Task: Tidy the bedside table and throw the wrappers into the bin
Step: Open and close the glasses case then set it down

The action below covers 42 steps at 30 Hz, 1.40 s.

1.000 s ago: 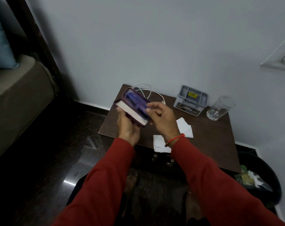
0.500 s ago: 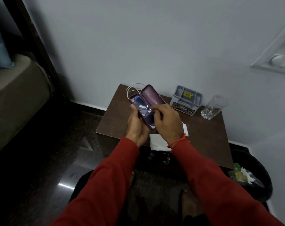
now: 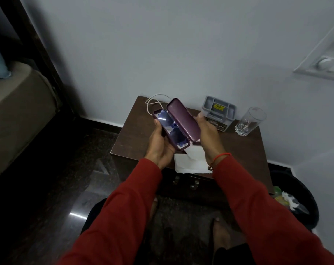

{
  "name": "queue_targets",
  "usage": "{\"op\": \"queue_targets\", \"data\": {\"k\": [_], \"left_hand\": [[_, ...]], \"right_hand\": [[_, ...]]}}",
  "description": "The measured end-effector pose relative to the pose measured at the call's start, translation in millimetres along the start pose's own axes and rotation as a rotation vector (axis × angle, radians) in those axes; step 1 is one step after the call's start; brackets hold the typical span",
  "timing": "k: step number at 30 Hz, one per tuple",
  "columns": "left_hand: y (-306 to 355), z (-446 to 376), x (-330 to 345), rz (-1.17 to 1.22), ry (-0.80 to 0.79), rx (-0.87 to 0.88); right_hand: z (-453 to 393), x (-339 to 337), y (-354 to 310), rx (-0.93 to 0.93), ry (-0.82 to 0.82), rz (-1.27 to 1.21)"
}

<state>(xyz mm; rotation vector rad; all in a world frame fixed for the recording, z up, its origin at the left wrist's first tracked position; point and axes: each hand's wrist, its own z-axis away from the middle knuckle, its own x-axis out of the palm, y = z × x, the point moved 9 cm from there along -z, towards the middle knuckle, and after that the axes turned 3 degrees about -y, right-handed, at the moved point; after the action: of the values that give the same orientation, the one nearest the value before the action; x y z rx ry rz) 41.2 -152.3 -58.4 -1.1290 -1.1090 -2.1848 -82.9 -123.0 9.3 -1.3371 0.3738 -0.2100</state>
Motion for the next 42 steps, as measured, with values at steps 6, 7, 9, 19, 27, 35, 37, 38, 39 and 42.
{"op": "queue_targets", "data": {"k": [6, 7, 9, 19, 27, 35, 37, 38, 39, 42], "left_hand": [[4, 7, 6, -0.095, -0.023, 0.058], [4, 7, 6, -0.103, -0.018, 0.060], [3, 8, 8, -0.124, -0.021, 0.063], [4, 13, 12, -0.086, -0.047, 0.070], [5, 16, 14, -0.039, -0.019, 0.075], [-18, 7, 14, -0.298, 0.007, 0.009], [-27, 5, 11, -0.411, 0.040, -0.026], [-30, 6, 10, -0.445, 0.061, -0.042], [-33, 6, 8, -0.471, 0.076, -0.057], [-38, 6, 6, -0.576, 0.123, -0.066]], "right_hand": [[20, 18, 4, -0.017, -0.217, -0.152], [21, 20, 4, -0.049, -0.223, -0.118], [24, 22, 1, -0.124, -0.235, -0.064], [24, 16, -10, -0.302, -0.252, 0.098], [30, 16, -16, -0.408, -0.201, 0.344], [23, -19, 3, -0.301, -0.029, 0.378], [14, -43, 9, -0.264, 0.029, 0.373], [10, -57, 13, -0.246, 0.055, 0.378], [5, -71, 17, -0.229, 0.085, 0.380], [-8, -121, 31, -0.171, 0.236, 0.384]]}}
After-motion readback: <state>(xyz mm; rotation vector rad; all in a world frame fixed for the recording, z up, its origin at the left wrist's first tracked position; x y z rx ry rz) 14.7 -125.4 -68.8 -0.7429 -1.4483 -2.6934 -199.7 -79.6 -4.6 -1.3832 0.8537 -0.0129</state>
